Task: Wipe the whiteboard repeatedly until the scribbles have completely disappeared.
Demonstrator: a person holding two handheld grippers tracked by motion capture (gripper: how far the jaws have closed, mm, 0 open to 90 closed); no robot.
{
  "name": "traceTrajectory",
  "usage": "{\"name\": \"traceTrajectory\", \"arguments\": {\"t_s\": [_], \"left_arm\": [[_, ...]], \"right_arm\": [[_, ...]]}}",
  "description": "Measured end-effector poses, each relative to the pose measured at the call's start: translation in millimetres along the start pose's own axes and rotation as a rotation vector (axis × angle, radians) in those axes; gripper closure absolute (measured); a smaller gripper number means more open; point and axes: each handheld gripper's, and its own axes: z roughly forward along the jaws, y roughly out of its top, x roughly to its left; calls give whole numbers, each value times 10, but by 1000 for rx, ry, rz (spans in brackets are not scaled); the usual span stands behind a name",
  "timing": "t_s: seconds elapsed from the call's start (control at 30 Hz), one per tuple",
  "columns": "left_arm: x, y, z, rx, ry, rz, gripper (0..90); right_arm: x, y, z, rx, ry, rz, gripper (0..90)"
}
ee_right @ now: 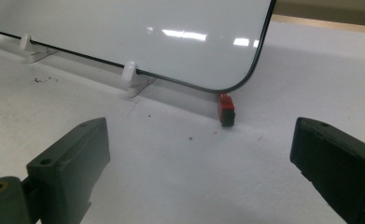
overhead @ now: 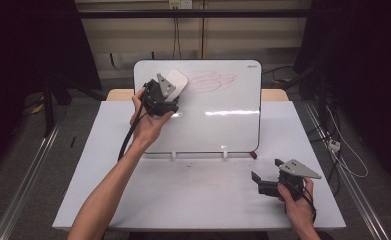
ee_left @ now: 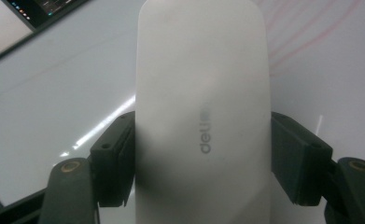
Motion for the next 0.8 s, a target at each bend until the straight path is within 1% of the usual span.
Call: {"name": "traceTrajectory", "arguments": {"t_s": [0.07, 0.1, 0.13, 0.2, 0.23, 0.3, 0.37, 0.4, 0.43, 0.47, 0.5, 0.53, 0.6, 0.63, 0.67, 0.8], "left_arm": [[108, 40, 8, -8, 29, -33, 310], [108, 40, 8, -8, 29, -33, 310], [158, 62, 8, -5, 41, -36, 310], [233, 101, 5, 9, 34, -43, 310], [230, 107, 12, 8, 37, -47, 310], [189, 105, 18, 8, 62, -41, 310], [176, 104, 22, 5, 64, -53, 310], [169, 104, 23, 3, 63, -57, 310], [166, 105, 22, 11, 58, -41, 310], [148, 108, 27, 13, 57, -35, 310], [132, 114, 31, 16, 63, -36, 310], [126, 122, 40, 19, 55, -39, 310], [93, 134, 54, 15, 53, -35, 310], [80, 139, 51, 20, 53, -28, 310], [65, 142, 56, 16, 42, -27, 310], [-47, 154, 81, 14, 30, -8, 310]], "right_arm": [[-2, -1, -1, 0, 0, 0, 49], [-1, -2, -3, -1, 1, 0, 49], [-1, -3, -5, -1, 2, 0, 48], [-2, -4, -4, 0, 1, 0, 49], [-3, -3, 0, 1, 0, 4, 49], [-5, -3, 6, 1, -2, 3, 50], [-4, -3, 7, 2, -3, 2, 50], [-3, -2, 7, 1, -2, 1, 50], [0, -1, 8, 1, -1, 2, 50], [1, 0, 9, 2, -2, 3, 50], [1, 0, 9, 2, -2, 3, 50], [4, 2, 10, 4, -1, 5, 49], [4, 5, 17, 4, -1, 3, 50], [10, 7, 22, 3, 1, 1, 50], [12, 7, 23, 2, 2, 0, 50], [11, 8, 24, 3, 2, 2, 50]]}}
